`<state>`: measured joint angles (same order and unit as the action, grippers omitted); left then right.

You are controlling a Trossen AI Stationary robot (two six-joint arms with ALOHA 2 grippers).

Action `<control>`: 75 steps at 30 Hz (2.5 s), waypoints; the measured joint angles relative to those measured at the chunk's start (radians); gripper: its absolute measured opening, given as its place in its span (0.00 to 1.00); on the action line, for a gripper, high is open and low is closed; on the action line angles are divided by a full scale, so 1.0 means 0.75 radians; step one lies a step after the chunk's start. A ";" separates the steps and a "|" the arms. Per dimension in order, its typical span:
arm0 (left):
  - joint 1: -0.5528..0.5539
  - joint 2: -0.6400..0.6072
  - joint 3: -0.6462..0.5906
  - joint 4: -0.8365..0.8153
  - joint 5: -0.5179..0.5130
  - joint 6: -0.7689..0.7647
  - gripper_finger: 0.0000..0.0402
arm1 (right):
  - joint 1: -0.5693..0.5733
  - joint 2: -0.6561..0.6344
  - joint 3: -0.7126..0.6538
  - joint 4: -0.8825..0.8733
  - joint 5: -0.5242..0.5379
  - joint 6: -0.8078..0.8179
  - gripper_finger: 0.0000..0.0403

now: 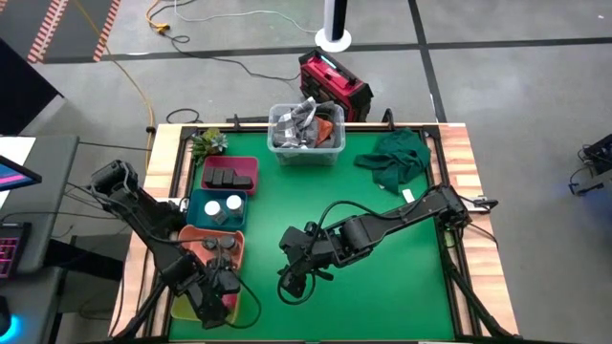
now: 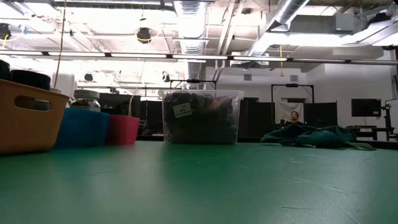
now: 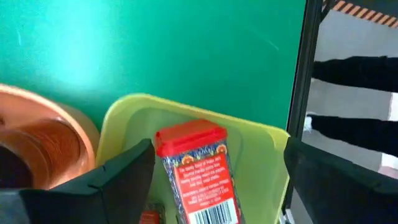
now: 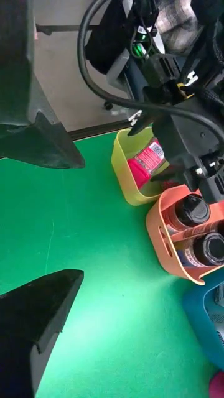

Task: Sort spices by type
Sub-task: Put the red seasoning can into the yellow bin

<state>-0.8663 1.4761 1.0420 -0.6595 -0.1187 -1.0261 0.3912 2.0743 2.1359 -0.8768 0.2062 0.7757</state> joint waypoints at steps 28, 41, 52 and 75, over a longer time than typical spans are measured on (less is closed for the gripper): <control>-0.015 0.112 -0.001 -0.012 -0.092 -0.021 0.84 | 0.001 0.000 0.000 0.001 0.001 -0.001 0.75; 0.013 0.188 0.006 -0.023 -0.015 -0.061 0.74 | 0.001 0.000 0.000 0.001 0.001 0.002 0.75; 0.012 0.190 0.003 -0.065 0.047 -0.013 0.51 | 0.001 0.000 0.000 0.002 0.001 0.001 0.75; -0.223 0.011 0.045 -0.163 -0.462 -0.261 0.53 | 0.001 0.000 0.000 0.001 0.001 0.000 0.75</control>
<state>-1.0336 1.4840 1.0760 -0.7818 -0.4650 -1.2217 0.3921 2.0743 2.1357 -0.8761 0.2070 0.7758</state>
